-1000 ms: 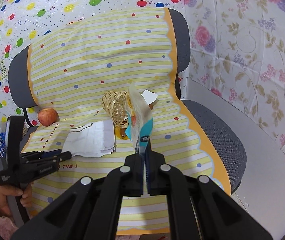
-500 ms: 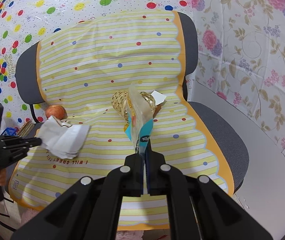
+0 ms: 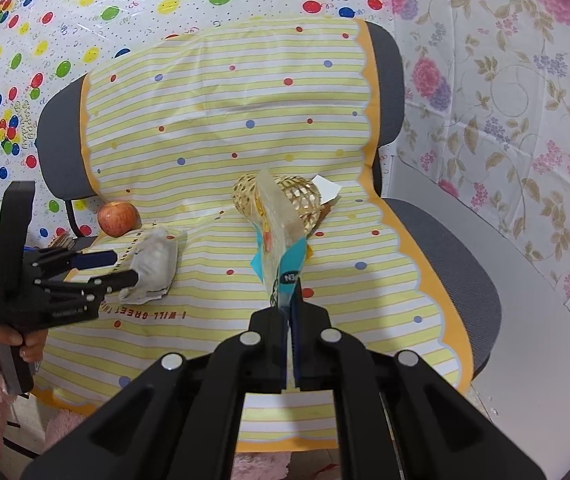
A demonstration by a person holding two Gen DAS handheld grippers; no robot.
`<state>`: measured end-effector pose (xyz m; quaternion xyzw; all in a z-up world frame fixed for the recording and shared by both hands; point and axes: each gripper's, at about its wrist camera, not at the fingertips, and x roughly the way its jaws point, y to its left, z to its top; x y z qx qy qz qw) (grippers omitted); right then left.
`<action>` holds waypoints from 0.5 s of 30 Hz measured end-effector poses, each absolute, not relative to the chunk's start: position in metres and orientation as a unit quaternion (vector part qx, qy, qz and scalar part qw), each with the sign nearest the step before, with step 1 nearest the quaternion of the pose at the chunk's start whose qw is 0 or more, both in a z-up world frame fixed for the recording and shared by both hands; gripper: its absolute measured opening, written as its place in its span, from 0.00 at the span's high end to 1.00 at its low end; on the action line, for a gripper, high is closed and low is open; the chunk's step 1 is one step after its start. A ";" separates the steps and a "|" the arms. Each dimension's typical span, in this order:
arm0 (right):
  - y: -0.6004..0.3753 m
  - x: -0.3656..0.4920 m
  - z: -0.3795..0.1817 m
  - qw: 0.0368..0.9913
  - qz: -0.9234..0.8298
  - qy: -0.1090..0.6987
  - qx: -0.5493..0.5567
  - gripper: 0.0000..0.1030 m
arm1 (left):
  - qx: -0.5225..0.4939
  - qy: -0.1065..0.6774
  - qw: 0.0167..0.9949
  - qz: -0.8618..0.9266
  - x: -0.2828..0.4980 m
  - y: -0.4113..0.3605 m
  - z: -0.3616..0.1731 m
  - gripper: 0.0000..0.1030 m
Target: Collect trash
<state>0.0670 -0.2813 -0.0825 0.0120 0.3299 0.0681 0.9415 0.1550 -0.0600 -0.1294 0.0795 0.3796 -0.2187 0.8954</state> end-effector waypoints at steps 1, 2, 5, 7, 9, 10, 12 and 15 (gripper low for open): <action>-0.283 0.066 -0.083 0.942 0.067 0.330 0.012 0.98 | 0.078 0.376 0.896 -0.221 0.150 -0.060 -0.129 0.41; -0.285 0.066 -0.084 0.941 0.066 0.330 0.013 0.98 | 0.079 0.374 0.898 -0.219 0.147 -0.059 -0.128 0.41; -0.287 0.068 -0.088 0.941 0.066 0.331 0.021 0.98 | 0.068 0.375 0.903 -0.197 0.141 -0.047 -0.126 0.41; -0.286 0.069 -0.091 0.940 0.069 0.333 0.026 0.98 | 0.047 0.382 0.907 -0.169 0.142 -0.034 -0.127 0.41; -0.285 0.071 -0.094 0.939 0.073 0.336 0.027 0.98 | 0.024 0.395 0.910 -0.124 0.147 -0.021 -0.133 0.41; -0.284 0.072 -0.096 0.938 0.075 0.338 0.027 0.98 | 0.012 0.404 0.907 -0.119 0.150 -0.018 -0.138 0.41; -0.283 0.073 -0.098 0.937 0.076 0.341 0.029 0.98 | -0.022 0.425 0.899 -0.109 0.157 -0.012 -0.146 0.42; -0.283 0.073 -0.099 0.936 0.076 0.342 0.029 0.98 | -0.071 0.445 0.887 -0.102 0.169 -0.010 -0.158 0.43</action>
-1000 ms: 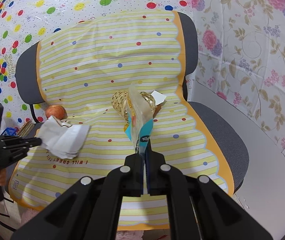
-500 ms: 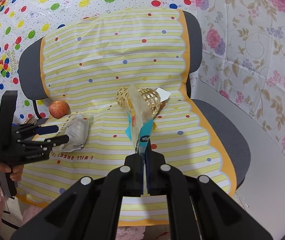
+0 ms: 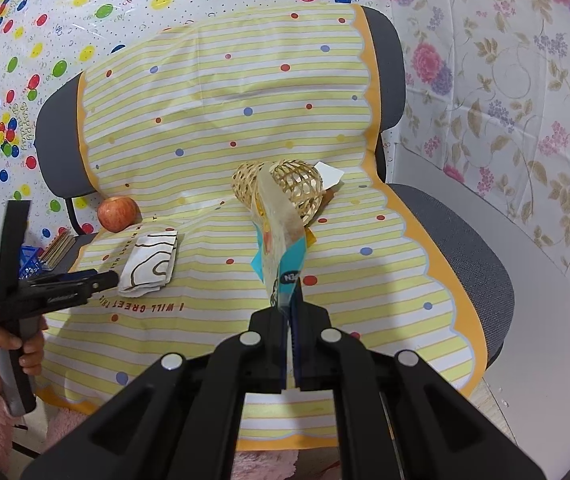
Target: Collect trash
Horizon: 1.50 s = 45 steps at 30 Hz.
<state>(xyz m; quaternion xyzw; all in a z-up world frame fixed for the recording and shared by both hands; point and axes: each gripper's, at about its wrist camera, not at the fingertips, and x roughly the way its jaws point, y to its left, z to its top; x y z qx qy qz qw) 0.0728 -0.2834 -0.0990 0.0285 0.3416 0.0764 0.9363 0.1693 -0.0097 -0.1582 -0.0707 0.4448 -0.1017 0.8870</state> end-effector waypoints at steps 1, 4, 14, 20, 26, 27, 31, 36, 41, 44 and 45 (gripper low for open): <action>-0.284 0.073 -0.099 0.936 0.075 0.342 0.028 0.98 | -0.077 0.448 0.885 -0.100 0.172 -0.011 -0.160 0.43; -0.286 0.073 -0.100 0.936 0.072 0.342 0.029 0.98 | -0.087 0.452 0.882 -0.099 0.182 -0.020 -0.164 0.44; -0.291 0.072 -0.107 0.934 0.068 0.348 0.036 0.98 | -0.016 0.432 0.901 -0.036 0.188 -0.056 -0.171 0.69; -0.293 0.062 -0.103 0.936 0.067 0.344 0.035 0.98 | -0.059 0.396 0.909 -0.113 0.167 -0.053 -0.145 0.98; -0.295 0.044 -0.092 0.941 0.069 0.330 0.041 0.98 | -0.039 0.359 0.920 -0.152 0.123 -0.053 -0.102 0.98; -0.295 0.040 -0.090 0.941 0.071 0.328 0.044 0.98 | -0.034 0.356 0.921 -0.154 0.114 -0.054 -0.098 0.98; -0.290 0.024 -0.084 0.941 0.079 0.325 0.047 0.98 | -0.018 0.353 0.922 -0.157 0.088 -0.057 -0.091 0.98; -0.287 0.001 -0.082 0.942 0.072 0.325 0.048 0.98 | 0.011 0.349 0.924 -0.154 0.061 -0.064 -0.093 0.98; -0.288 -0.031 -0.087 0.941 0.050 0.333 0.042 0.98 | 0.015 0.342 0.922 -0.180 0.031 -0.071 -0.099 0.98; -0.292 -0.053 -0.092 0.940 0.030 0.338 0.042 0.98 | 0.024 0.336 0.919 -0.205 0.010 -0.084 -0.103 0.98; -0.295 -0.062 -0.093 0.940 0.022 0.338 0.043 0.98 | 0.027 0.334 0.918 -0.211 0.005 -0.088 -0.103 0.98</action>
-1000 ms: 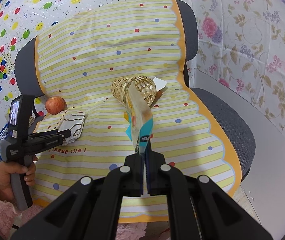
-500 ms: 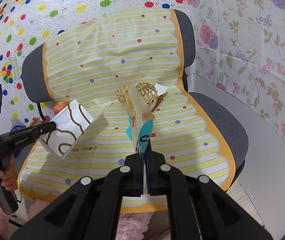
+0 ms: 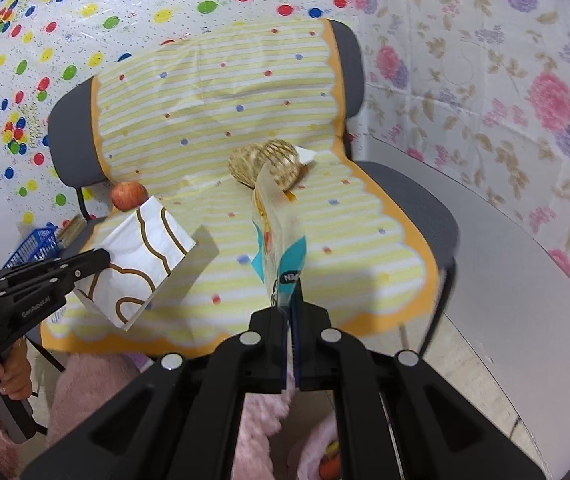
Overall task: Collect trash
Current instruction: 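Carry wrapper and snack bag over the wastebasket and open both tools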
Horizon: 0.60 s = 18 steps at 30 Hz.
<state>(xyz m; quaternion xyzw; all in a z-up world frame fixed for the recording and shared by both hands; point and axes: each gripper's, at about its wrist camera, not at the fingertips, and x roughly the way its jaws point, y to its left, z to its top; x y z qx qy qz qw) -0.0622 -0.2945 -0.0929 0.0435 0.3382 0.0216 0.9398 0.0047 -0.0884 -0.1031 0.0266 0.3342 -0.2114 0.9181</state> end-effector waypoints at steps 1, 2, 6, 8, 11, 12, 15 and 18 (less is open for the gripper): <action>-0.297 -0.068 -0.094 0.940 0.016 0.338 0.045 0.98 | 0.029 0.331 0.916 -0.223 -0.003 -0.094 -0.104 0.98; -0.300 -0.078 -0.094 0.940 0.006 0.337 0.046 0.98 | 0.030 0.330 0.915 -0.230 -0.008 -0.097 -0.105 0.98; -0.313 -0.114 -0.097 0.941 -0.027 0.334 0.051 0.98 | 0.042 0.319 0.906 -0.275 -0.034 -0.121 -0.108 0.98; -0.320 -0.130 -0.098 0.940 -0.042 0.333 0.054 0.98 | 0.048 0.316 0.901 -0.294 -0.045 -0.134 -0.109 0.98; -0.331 -0.152 -0.101 0.939 -0.068 0.332 0.054 0.98 | 0.056 0.312 0.889 -0.330 -0.063 -0.156 -0.113 0.98; -0.334 -0.159 -0.102 0.939 -0.076 0.332 0.055 0.98 | 0.060 0.311 0.885 -0.340 -0.068 -0.163 -0.115 0.98; -0.346 -0.180 -0.105 0.935 -0.102 0.334 0.060 0.98 | 0.070 0.310 0.876 -0.363 -0.080 -0.181 -0.119 0.98; -0.357 -0.199 -0.111 0.930 -0.127 0.340 0.059 0.98 | 0.083 0.309 0.866 -0.384 -0.090 -0.200 -0.126 0.98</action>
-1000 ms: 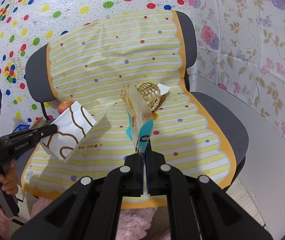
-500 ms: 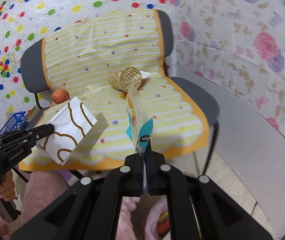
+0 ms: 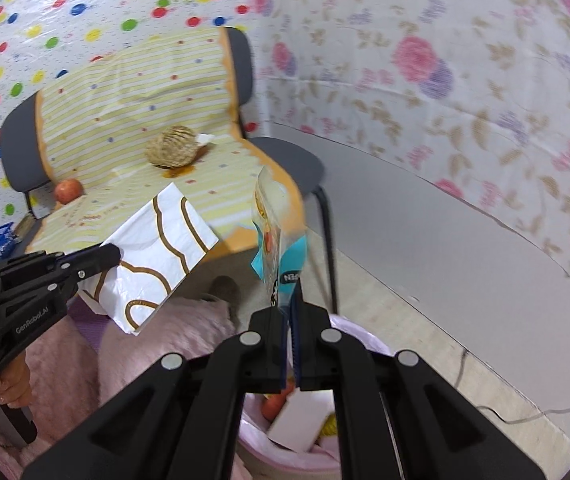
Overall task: Collect trash
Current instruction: 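Carry wrapper and snack bag over the wastebasket and open both tools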
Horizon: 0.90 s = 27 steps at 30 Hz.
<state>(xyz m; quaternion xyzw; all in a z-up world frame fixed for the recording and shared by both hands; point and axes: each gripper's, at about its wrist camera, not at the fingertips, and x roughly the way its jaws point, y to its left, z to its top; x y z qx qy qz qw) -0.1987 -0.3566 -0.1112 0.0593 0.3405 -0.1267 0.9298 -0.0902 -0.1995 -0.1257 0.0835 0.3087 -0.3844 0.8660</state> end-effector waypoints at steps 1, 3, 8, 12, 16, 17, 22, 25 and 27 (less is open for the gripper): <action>-0.358 -0.202 -0.113 0.928 -0.133 0.343 0.059 0.98 | 0.086 0.310 0.864 -0.388 -0.092 -0.204 -0.128 0.98; -0.365 -0.210 -0.120 0.922 -0.146 0.352 0.063 0.98 | 0.090 0.318 0.856 -0.397 -0.096 -0.213 -0.135 0.98; -0.379 -0.217 -0.142 0.905 -0.165 0.383 0.085 0.98 | 0.103 0.337 0.839 -0.415 -0.100 -0.234 -0.153 0.98; -0.389 -0.211 -0.159 0.890 -0.173 0.411 0.096 0.97 | 0.108 0.361 0.828 -0.416 -0.093 -0.248 -0.165 0.98; -0.398 -0.207 -0.175 0.879 -0.169 0.433 0.111 0.97 | 0.115 0.376 0.820 -0.416 -0.087 -0.261 -0.174 0.95; -0.399 -0.205 -0.176 0.878 -0.168 0.435 0.112 0.96 | 0.116 0.378 0.818 -0.417 -0.086 -0.263 -0.175 0.94; -0.404 -0.201 -0.180 0.878 -0.167 0.433 0.117 0.76 | 0.113 0.401 0.805 -0.423 -0.076 -0.275 -0.185 0.89; -0.406 -0.199 -0.182 0.877 -0.167 0.434 0.118 0.72 | 0.108 0.405 0.804 -0.421 -0.071 -0.276 -0.187 0.78; -0.407 -0.198 -0.183 0.877 -0.166 0.434 0.123 0.72 | 0.103 0.400 0.810 -0.415 -0.069 -0.271 -0.184 0.72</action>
